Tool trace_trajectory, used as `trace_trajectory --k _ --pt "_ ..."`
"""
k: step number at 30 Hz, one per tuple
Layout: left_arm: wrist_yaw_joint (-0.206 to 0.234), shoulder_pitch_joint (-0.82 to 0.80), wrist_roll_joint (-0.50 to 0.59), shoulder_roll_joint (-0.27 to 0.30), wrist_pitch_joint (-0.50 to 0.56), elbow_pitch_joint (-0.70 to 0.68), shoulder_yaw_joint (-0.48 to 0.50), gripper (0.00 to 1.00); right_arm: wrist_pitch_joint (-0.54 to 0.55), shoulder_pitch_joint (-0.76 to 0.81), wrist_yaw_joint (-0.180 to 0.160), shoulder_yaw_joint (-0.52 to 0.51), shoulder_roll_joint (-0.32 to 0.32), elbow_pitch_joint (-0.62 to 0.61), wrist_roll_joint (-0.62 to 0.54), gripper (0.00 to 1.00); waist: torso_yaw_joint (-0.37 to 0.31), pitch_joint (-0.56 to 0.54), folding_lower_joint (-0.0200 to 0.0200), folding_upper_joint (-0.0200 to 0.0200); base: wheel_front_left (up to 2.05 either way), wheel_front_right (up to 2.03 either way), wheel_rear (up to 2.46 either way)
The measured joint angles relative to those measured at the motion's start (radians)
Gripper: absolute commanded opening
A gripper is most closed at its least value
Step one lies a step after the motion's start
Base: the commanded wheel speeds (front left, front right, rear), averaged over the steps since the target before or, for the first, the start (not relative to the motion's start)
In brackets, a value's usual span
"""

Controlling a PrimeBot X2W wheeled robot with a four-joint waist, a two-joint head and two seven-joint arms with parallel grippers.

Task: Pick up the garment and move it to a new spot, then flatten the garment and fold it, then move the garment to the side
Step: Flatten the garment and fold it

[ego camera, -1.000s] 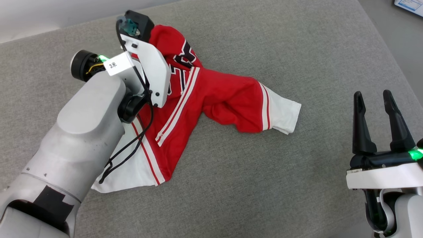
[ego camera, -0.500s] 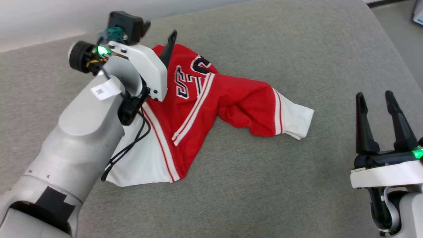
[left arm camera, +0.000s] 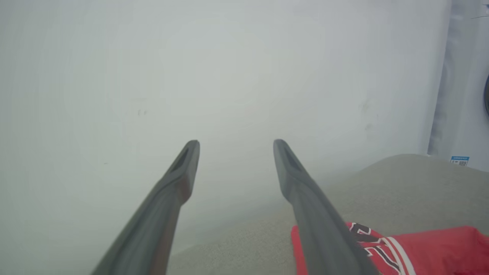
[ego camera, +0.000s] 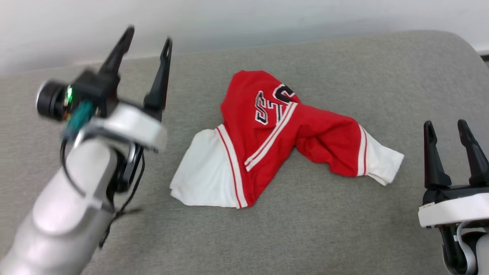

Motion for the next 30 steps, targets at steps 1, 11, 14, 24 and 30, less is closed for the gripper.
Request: trace_trajectory --k 1,11,14,24,30 --pt "0.013 0.052 0.009 0.006 0.000 -0.050 0.023 1.00 0.001 0.005 0.000 -0.002 -0.001 0.001 -0.002 1.00 0.011 -0.007 0.0000 0.0000 0.00 0.00 0.00" --pt "0.094 0.482 0.027 0.007 0.000 -0.305 0.171 1.00 -0.008 0.049 0.000 -0.001 0.000 0.003 0.001 1.00 0.066 -0.067 0.0000 0.0000 0.00 0.00 0.00" --pt "0.098 0.578 0.012 -0.015 0.000 -0.337 0.190 1.00 -0.013 0.059 0.000 0.007 0.005 0.000 0.000 1.00 0.066 -0.069 -0.0001 0.0000 0.00 0.00 0.00" --pt "0.088 0.586 -0.047 0.022 0.272 -0.384 0.122 1.00 -0.015 0.062 0.000 0.024 0.011 -0.019 -0.005 1.00 0.047 -0.012 0.0000 0.0000 0.00 0.00 0.00" --pt "0.117 0.525 -0.064 0.062 0.550 -0.408 0.061 1.00 -0.019 0.052 0.000 0.035 0.020 -0.019 -0.009 1.00 0.026 0.039 0.0001 0.0000 0.00 0.00 0.00"
